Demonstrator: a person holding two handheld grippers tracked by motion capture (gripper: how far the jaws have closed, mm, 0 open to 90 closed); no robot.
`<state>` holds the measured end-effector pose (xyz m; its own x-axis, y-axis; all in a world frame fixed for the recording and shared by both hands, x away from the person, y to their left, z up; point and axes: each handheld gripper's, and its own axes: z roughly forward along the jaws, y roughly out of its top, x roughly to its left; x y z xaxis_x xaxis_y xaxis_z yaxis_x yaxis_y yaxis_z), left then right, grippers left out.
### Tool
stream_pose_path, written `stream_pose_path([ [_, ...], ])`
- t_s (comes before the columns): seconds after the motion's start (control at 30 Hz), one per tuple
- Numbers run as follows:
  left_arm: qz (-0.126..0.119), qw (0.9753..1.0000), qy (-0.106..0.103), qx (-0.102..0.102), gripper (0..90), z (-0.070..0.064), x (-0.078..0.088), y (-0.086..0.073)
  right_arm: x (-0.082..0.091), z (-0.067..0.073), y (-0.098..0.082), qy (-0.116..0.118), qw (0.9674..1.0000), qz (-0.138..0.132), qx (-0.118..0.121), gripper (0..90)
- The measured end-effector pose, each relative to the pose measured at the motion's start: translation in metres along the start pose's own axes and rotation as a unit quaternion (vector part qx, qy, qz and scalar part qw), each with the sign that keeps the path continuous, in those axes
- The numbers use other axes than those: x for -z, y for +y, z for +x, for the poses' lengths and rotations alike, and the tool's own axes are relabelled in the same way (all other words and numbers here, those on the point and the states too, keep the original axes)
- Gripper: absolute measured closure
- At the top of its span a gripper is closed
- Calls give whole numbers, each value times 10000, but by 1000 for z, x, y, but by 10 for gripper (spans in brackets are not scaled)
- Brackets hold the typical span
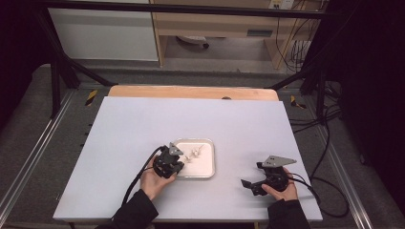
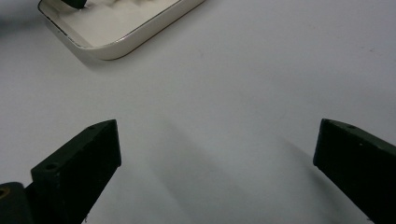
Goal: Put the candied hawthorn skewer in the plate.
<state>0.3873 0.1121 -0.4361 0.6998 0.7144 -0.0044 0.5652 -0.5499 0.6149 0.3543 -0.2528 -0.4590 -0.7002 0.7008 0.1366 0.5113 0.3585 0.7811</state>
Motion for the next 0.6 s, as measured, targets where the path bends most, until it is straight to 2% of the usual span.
stream_pose_path([
  [0.13, 15, 10000, -26, -15, 839, 0, 1, 0, 0, 0, 0, 7, 10000, -28, 4, 15],
  [0.37, -191, 9996, -135, -146, 738, 2, 12, -1, 0, 0, 0, 4, 10000, -20, -15, 15],
  [0.6, -236, 9988, -355, -224, 590, 9, 26, -4, 2, 0, 0, 3, 10000, -43, -37, 14],
])
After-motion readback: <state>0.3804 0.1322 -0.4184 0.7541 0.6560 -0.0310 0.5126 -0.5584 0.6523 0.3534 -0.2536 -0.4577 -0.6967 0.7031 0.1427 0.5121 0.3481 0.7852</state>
